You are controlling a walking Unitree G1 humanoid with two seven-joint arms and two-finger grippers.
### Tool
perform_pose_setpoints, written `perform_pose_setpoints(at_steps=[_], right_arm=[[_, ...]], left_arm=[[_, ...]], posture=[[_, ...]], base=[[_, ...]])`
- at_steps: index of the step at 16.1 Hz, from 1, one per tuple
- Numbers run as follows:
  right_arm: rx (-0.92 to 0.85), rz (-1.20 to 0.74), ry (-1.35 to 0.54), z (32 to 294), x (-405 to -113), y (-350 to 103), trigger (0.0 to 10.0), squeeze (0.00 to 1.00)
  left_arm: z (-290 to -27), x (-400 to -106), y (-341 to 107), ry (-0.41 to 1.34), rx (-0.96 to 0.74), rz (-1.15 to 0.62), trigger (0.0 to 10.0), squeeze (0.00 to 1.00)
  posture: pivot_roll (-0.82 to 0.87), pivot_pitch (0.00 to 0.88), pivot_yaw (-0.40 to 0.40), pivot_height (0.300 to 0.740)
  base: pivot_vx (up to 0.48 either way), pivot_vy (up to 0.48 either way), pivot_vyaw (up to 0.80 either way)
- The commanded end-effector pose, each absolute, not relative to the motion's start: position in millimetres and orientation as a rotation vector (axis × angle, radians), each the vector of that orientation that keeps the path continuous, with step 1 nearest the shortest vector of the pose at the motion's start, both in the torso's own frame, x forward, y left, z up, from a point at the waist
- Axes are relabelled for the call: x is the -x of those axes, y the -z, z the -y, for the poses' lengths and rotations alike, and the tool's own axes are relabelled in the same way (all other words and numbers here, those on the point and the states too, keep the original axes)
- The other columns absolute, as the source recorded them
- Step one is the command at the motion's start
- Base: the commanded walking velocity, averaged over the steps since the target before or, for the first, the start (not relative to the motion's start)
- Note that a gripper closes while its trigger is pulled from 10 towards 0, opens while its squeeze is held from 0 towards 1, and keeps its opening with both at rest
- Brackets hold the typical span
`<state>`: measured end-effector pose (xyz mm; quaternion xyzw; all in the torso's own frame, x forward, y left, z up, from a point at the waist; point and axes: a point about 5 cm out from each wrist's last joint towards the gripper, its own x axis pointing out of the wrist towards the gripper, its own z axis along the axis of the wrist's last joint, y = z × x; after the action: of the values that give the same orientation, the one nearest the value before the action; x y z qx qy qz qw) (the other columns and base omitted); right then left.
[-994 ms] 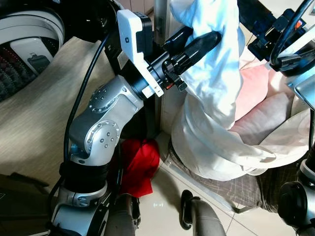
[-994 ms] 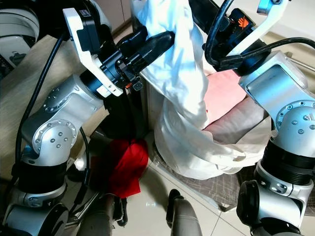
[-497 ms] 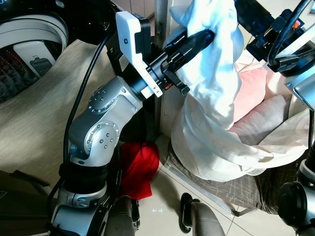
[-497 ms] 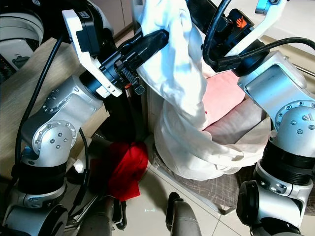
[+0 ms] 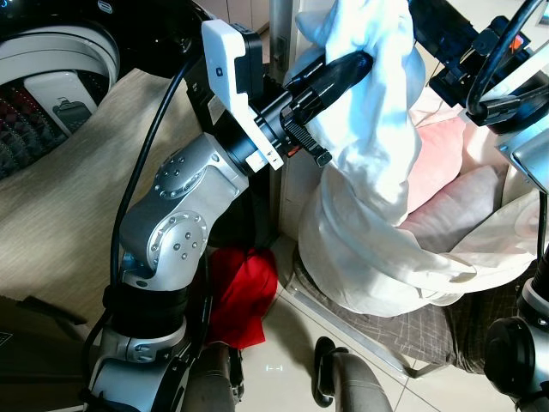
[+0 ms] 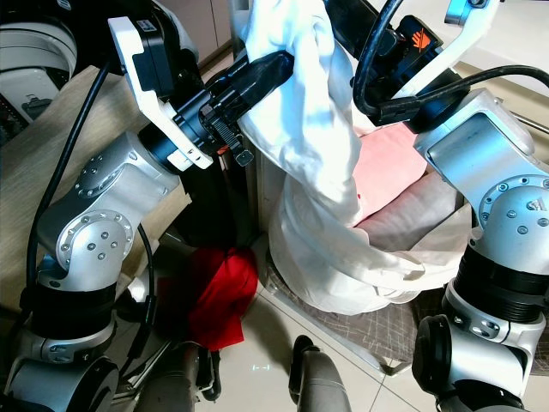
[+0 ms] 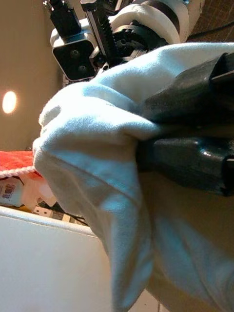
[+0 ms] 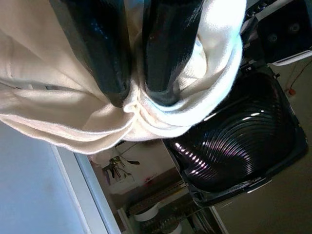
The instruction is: Clothes washing
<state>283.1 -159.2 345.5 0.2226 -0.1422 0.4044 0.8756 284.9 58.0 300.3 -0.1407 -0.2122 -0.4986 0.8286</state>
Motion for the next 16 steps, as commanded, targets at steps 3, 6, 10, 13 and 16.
perform_pose_setpoints(at_steps=[3, 6, 10, 13, 16], right_arm=[[-0.360, 0.271, -0.789, 166.1, -271.7, -336.0, 10.0, 0.00], [-0.352, 0.267, -0.765, 166.2, -276.4, -335.6, 10.0, 0.00], [-0.328, 0.271, -0.767, 166.6, -275.5, -336.4, 10.0, 0.00], [-0.307, 0.258, -0.822, 159.9, -269.2, -330.9, 10.0, 0.00], [-0.235, 0.220, -0.885, 141.7, -263.4, -317.7, 10.0, 0.44]], left_arm=[[-131.3, -328.0, -359.8, 0.571, 0.179, 0.678, 0.0, 0.00], [-119.5, -325.4, -346.3, 0.636, 0.162, 0.621, 0.0, 0.00], [-147.6, -339.1, -362.2, 0.435, 0.057, 0.701, 0.0, 0.00], [-171.3, -344.7, -378.4, 0.309, -0.024, 0.744, 0.0, 0.00], [-175.5, -354.2, -381.0, 0.271, -0.139, 0.722, 0.0, 0.00]], posture=[[-0.06, 0.167, 0.006, 0.740], [-0.06, 0.165, 0.003, 0.740], [-0.06, 0.130, -0.012, 0.740], [-0.06, 0.111, -0.013, 0.740], [-0.06, 0.089, -0.004, 0.740]], base=[[0.000, 0.000, 0.00], [0.000, 0.000, 0.00], [0.000, 0.000, 0.00], [0.000, 0.000, 0.00], [0.000, 0.000, 0.00]])
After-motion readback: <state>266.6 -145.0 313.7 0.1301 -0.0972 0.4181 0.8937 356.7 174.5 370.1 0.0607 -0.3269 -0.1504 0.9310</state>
